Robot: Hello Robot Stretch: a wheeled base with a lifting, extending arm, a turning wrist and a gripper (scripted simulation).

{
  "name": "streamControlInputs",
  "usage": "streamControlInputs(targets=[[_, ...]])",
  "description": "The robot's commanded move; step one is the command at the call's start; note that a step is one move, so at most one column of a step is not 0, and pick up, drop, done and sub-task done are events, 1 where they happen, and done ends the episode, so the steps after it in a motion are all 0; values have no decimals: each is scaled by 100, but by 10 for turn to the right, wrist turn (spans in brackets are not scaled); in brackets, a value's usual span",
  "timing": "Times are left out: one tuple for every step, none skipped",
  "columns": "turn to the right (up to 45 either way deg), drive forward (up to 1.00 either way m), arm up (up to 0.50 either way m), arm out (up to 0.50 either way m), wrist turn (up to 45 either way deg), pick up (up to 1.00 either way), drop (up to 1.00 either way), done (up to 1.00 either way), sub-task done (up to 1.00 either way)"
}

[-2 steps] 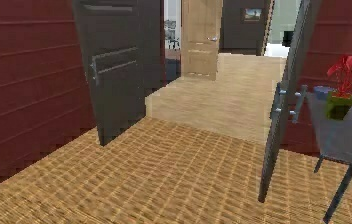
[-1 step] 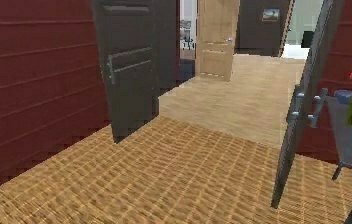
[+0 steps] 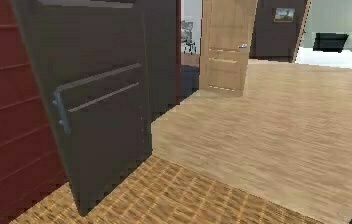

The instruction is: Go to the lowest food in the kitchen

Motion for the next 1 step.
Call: streamControlInputs(targets=[[0,35,0,0,0,0,0,0,0]])
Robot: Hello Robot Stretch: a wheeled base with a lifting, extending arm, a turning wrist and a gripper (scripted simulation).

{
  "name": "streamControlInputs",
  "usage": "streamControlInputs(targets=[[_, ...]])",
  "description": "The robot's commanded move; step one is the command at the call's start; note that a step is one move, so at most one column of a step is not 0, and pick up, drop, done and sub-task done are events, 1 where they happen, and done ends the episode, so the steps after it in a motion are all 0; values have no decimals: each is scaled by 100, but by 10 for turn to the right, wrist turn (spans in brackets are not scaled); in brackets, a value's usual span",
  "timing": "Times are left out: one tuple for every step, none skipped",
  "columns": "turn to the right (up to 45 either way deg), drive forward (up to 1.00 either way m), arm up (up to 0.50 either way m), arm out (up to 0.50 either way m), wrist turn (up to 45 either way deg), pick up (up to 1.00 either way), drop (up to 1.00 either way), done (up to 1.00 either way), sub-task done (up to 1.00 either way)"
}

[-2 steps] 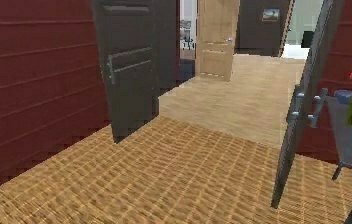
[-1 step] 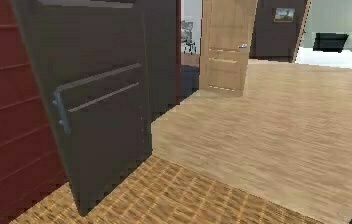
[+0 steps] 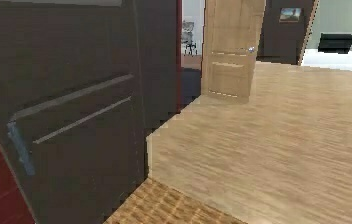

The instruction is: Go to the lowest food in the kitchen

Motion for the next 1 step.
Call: streamControlInputs(targets=[[150,0,0,0,0,0,0,0,0]])
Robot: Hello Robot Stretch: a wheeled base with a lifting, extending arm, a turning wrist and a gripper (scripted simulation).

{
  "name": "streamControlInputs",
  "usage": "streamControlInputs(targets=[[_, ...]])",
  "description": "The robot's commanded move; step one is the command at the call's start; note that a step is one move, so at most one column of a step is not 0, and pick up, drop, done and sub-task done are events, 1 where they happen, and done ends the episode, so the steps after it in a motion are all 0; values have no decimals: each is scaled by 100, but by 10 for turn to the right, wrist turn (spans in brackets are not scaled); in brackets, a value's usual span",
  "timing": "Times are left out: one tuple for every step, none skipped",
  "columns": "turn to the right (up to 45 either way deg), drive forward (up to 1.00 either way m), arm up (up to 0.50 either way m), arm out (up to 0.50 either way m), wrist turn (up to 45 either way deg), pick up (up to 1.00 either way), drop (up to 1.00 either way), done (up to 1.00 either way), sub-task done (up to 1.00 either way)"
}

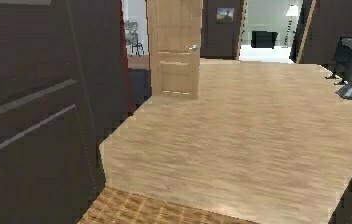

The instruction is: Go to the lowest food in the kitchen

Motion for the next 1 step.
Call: streamControlInputs(targets=[[0,100,0,0,0,0,0,0,0]])
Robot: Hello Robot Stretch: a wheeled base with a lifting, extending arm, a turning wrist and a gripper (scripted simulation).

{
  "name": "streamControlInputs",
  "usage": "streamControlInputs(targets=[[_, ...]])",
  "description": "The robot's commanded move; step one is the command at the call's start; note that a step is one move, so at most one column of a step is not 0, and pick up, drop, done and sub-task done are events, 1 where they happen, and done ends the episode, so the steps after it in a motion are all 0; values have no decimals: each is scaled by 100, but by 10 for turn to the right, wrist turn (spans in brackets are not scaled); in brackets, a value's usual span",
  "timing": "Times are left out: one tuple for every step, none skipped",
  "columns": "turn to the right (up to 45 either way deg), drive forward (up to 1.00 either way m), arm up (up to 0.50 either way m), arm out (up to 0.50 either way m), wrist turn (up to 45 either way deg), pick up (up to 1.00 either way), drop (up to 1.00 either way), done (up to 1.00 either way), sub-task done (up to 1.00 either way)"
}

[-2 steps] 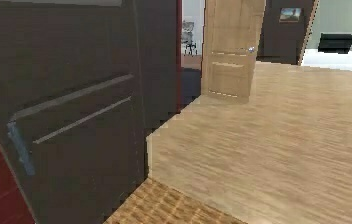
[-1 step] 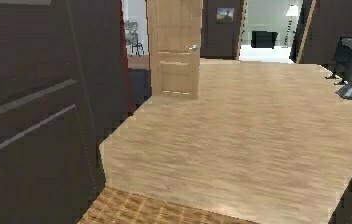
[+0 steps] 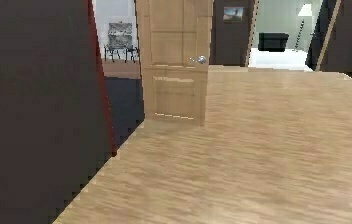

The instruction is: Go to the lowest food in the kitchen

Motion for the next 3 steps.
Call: streamControlInputs(targets=[[30,0,0,0,0,0,0,0,0],[0,100,0,0,0,0,0,0,0],[0,80,0,0,0,0,0,0,0]])
